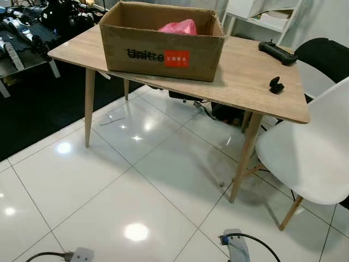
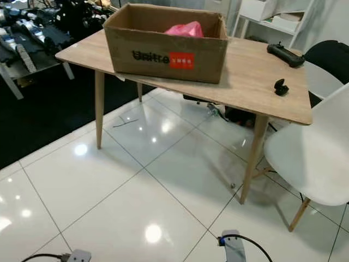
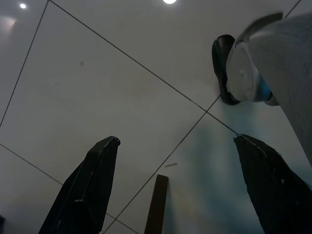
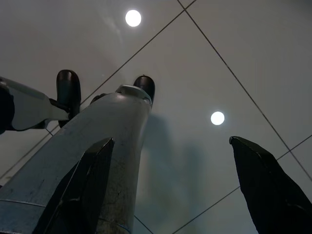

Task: Picking trash to rubbish bin

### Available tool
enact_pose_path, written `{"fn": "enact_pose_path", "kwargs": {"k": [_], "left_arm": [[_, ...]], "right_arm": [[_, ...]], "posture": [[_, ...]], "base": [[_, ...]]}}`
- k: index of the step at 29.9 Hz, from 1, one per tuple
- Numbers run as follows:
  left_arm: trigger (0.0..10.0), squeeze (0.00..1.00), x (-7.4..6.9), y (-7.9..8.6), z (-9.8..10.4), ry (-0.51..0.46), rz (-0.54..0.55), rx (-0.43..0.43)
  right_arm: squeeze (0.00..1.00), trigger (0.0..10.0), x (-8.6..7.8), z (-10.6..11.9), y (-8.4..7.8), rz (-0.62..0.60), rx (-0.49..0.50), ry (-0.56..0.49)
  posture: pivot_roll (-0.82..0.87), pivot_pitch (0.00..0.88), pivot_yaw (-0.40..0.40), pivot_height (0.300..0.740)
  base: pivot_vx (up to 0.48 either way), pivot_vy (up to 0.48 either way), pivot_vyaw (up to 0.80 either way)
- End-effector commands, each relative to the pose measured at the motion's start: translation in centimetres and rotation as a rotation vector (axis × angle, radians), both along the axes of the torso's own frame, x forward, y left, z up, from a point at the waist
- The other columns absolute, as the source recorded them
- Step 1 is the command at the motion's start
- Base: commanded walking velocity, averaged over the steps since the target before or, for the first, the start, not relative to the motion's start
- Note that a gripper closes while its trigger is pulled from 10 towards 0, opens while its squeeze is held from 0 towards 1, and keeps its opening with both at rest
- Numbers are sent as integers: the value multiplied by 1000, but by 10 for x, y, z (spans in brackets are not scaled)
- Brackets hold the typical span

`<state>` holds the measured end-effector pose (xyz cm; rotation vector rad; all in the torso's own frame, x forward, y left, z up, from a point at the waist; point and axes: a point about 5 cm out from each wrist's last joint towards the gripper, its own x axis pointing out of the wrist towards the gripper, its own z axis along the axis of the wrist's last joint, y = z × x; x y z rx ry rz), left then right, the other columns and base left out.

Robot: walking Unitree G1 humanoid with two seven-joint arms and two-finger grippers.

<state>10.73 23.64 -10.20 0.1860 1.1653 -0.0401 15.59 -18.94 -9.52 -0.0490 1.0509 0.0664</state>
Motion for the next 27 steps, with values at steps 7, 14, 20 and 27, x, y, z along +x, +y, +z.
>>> {"fn": "enact_pose_path", "kwargs": {"k": [7,14,20,27], "left_arm": [[10000,0,-1,-4,-1,8,15,-18],[10000,0,6,-5,0,-5,12,-17],[10000,0,6,-5,0,-1,6,-17],[10000,0,5,-3,0,4,5,-13]], "right_arm": [[0,10000,-5,-2,-4,14,-18,40],[0,10000,2,0,1,42,-21,30],[0,10000,3,-1,7,52,-13,32],[0,10000,2,-1,9,51,-11,39]], "posture": [[105,55,-27,740],[101,52,-23,740],[94,50,-16,740],[98,53,-12,740]], "base": [[0,-319,0],[0,-480,0],[0,-480,0],[0,-480,0]]}}
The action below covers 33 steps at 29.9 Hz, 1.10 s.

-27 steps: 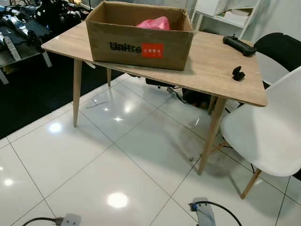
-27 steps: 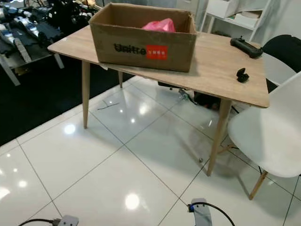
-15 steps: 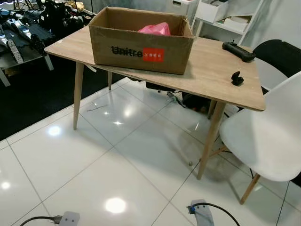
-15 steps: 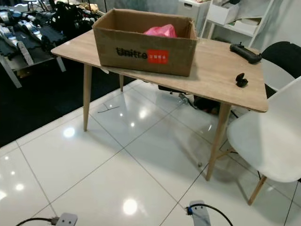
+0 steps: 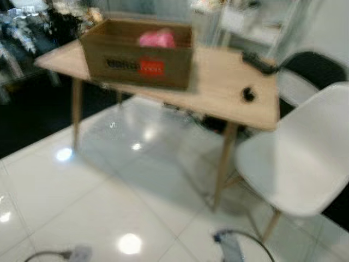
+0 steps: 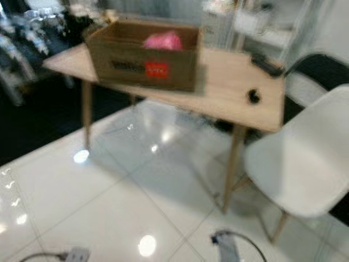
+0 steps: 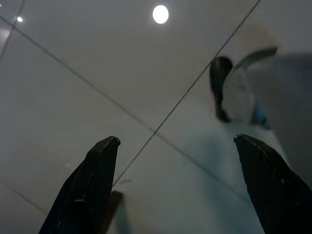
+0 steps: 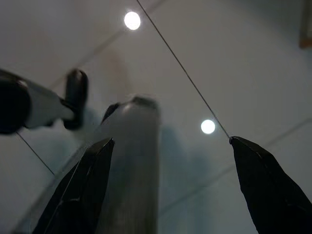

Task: Picking trash to rubbish bin

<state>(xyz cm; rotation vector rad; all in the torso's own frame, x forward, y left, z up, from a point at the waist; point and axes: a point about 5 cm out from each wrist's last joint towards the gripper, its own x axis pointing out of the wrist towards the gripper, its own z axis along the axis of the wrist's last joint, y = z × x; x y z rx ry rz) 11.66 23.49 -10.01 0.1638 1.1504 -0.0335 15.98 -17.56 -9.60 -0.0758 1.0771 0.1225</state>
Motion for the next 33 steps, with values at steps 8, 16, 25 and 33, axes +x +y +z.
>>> {"fn": "enact_pose_path", "kwargs": {"k": [8,16,25,33], "left_arm": [[10000,0,-9,1,-3,28,7,3],[10000,0,-12,1,-3,39,15,5],[10000,0,-20,1,-6,68,13,18],[10000,0,-25,3,-6,81,17,31]], "right_arm": [[0,10000,-8,-3,-3,1,36,40],[0,10000,-12,-4,-3,34,22,56],[0,10000,-14,-5,-5,83,3,67],[0,10000,-14,-5,-4,162,-26,71]], "posture": [[111,52,-8,740],[125,54,-19,740],[125,54,-19,740],[145,79,-45,740]], "base": [[0,-240,390],[0,0,775],[0,0,775],[0,0,775]]}}
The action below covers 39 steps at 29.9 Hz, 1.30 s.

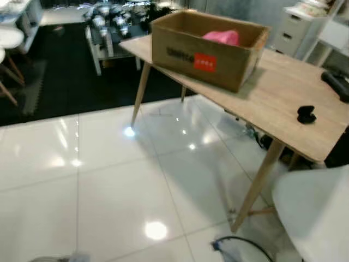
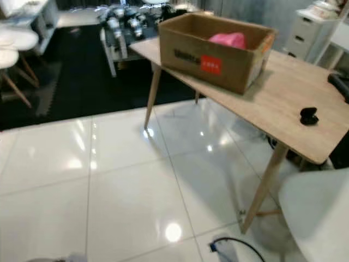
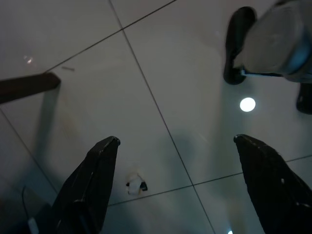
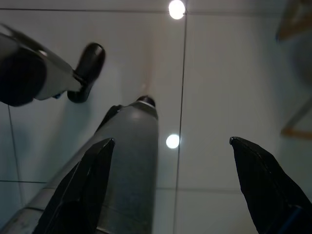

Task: Picking trash to rubbish bin

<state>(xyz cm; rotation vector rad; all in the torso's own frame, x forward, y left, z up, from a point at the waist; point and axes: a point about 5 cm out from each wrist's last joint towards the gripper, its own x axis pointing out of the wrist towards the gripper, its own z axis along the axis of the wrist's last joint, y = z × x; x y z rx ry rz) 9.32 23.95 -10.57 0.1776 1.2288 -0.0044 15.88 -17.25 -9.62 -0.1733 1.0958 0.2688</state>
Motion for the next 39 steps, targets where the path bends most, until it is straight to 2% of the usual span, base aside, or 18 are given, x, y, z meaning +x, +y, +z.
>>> {"fn": "enact_pose_path", "kwargs": {"k": [1,4,10,14,19,21,29,34,35,39], "left_arm": [[10000,0,-2,0,-1,5,1,7],[10000,0,-7,1,-2,5,53,9],[10000,0,-9,-1,-3,9,64,3],[10000,0,-18,-5,-5,35,62,-1],[10000,0,-17,-6,-5,31,63,-2],[10000,0,-11,-10,-5,12,65,-7],[10000,0,-13,-16,-7,34,19,-26],[10000,0,-12,-14,-6,42,-16,-20],[10000,0,-11,-10,-5,41,-20,-14],[10000,0,-9,-6,-4,41,-37,-9]], "right_arm": [[0,10000,-12,-4,-7,14,-23,45],[0,10000,-11,-3,-13,49,-39,48],[0,10000,-11,-2,-19,61,-54,53],[0,10000,-1,3,-22,113,-37,47],[0,10000,6,6,-23,130,-26,35],[0,10000,11,9,-28,162,-46,30],[0,10000,20,15,-37,87,-52,-9],[0,10000,24,17,-40,23,-34,-34],[0,10000,25,18,-43,-5,-34,-39],[0,10000,26,19,-45,-50,-27,-48]], "posture": [[149,84,-53,740],[172,86,-64,740],[186,85,-73,740],[184,65,-73,740],[185,76,-95,740],[183,75,-97,740],[153,71,-85,740],[149,70,-75,740],[135,66,-44,740],[116,60,-25,740]], "base": [[0,0,775],[0,0,775],[0,0,775],[0,0,775],[0,0,775],[0,0,775],[0,0,775],[0,0,775],[0,0,775],[0,0,775]]}}
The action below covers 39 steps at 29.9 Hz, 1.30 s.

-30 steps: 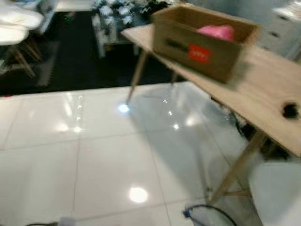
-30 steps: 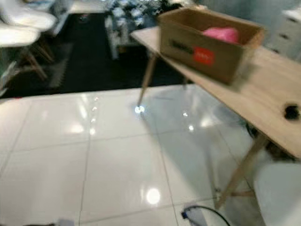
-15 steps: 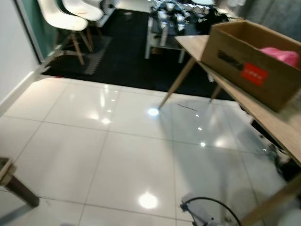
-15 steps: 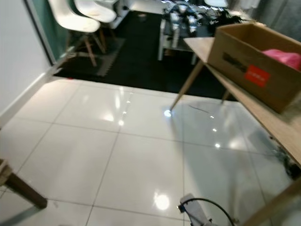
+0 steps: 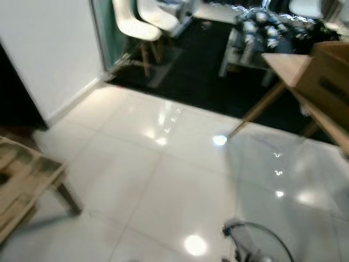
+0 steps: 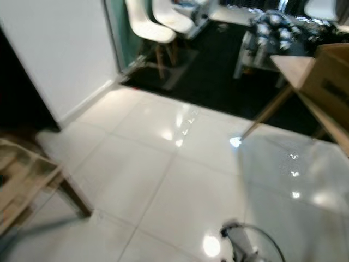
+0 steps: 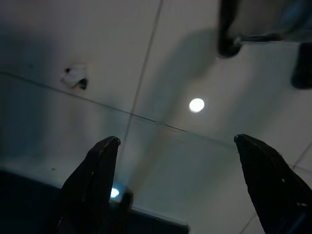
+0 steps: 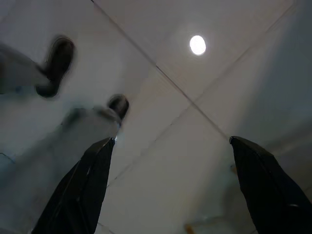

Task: Picking trash to rubbish bin

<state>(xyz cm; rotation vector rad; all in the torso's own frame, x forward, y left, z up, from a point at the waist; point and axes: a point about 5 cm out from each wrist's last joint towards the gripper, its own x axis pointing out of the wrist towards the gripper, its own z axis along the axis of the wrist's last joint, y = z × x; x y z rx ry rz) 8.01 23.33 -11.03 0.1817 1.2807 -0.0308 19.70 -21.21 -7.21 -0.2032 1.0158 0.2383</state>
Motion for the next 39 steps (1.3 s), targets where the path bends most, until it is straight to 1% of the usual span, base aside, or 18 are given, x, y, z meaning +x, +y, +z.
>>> {"fn": "enact_pose_path", "kwargs": {"k": [1,5,7,8,9,10,11,13,15,19,21,22,24,31,35,37,38,39], "left_arm": [[10000,0,6,1,2,-15,-27,0],[10000,0,12,1,3,-26,-36,0],[10000,0,21,1,5,-52,-33,-1],[10000,0,21,1,5,-52,-33,-1],[10000,0,26,-1,6,-63,-36,-5],[10000,0,29,-5,6,-61,-70,-14],[10000,0,29,-5,6,-61,-70,-14],[10000,0,29,-8,5,-50,-93,-19],[10000,0,28,-10,4,-47,-99,-21],[10000,0,28,-11,4,-47,-99,-23],[10000,0,25,-13,3,-46,-97,-27],[10000,0,25,-13,3,-46,-97,-27],[10000,0,20,-14,2,-36,-84,-31],[10000,0,10,-17,-1,-15,-65,-37],[10000,0,8,-20,-2,-13,-58,-43],[10000,0,8,-20,-2,-14,-56,-43],[10000,0,8,-21,-3,-16,-52,-44],[10000,0,8,-22,-3,-16,-50,-44]], "right_arm": [[0,10000,-12,-5,-5,-49,5,32],[0,10000,-10,-4,-4,-80,24,19],[0,10000,-9,-5,-1,-107,46,16],[0,10000,-9,-5,-1,-107,46,16],[0,10000,-7,-5,2,-111,54,14],[0,10000,0,-3,14,-110,86,-6],[0,10000,0,-3,14,-110,86,-6],[0,10000,3,-3,25,-94,116,-16],[0,10000,4,-3,31,-75,130,-16],[0,10000,4,-3,35,-59,148,-12],[0,10000,5,-2,43,-17,207,-3],[0,10000,5,-2,43,-17,207,-3],[0,10000,5,-1,47,40,244,11],[0,10000,11,3,51,93,280,3],[0,10000,26,14,62,113,398,-46],[0,10000,29,16,62,109,413,-56],[0,10000,37,22,62,85,433,-91],[0,10000,40,24,63,77,440,-104]], "posture": [[116,60,-25,740],[128,53,-32,740],[139,47,-37,740],[139,47,-37,740],[133,52,-27,740],[117,55,-16,740],[117,55,-16,740],[112,60,-11,740],[114,63,-11,740],[114,63,-11,740],[130,74,-19,740],[130,74,-19,740],[138,78,-28,740],[147,75,-42,740],[156,81,-53,740],[156,81,-53,740],[163,82,-60,740],[163,82,-60,740]], "base": [[0,0,775],[0,0,775],[0,0,775],[0,0,775],[0,0,775],[0,0,775],[0,0,775],[0,0,775],[0,0,775],[0,0,775],[0,0,775],[0,0,775],[0,0,775],[0,0,775],[0,0,775],[0,0,775],[0,0,775],[0,0,775]]}}
